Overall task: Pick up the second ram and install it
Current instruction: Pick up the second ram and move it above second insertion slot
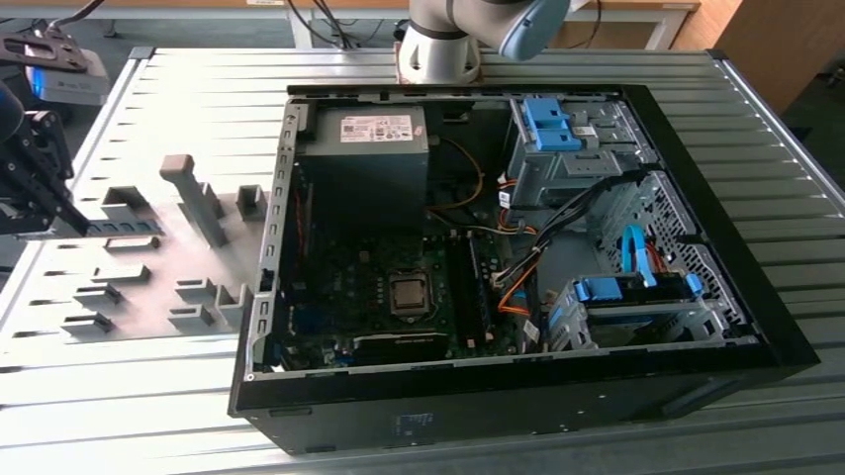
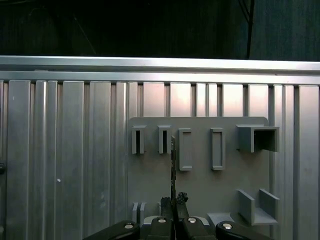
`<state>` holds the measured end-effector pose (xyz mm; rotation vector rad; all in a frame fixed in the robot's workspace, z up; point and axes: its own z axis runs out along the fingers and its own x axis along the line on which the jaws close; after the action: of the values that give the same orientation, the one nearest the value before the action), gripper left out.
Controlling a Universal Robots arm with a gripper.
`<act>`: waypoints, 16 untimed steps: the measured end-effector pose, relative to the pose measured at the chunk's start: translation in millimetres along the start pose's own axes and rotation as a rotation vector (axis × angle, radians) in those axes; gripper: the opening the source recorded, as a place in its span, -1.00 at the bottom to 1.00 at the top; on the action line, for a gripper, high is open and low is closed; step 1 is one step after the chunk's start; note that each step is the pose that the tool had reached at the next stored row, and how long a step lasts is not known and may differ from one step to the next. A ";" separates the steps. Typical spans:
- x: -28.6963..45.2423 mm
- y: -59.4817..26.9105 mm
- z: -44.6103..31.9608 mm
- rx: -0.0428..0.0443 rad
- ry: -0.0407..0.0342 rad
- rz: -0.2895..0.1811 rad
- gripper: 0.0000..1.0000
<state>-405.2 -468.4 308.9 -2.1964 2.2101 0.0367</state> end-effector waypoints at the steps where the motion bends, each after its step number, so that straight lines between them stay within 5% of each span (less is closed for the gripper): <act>1: 0.0 0.0 -0.8 0.0001 -0.0001 0.000 -0.72; 16: -0.5 0.0 -13.2 0.0001 -0.0001 0.000 -0.72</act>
<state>-405.2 -468.4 322.1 -2.1963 2.2100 0.0367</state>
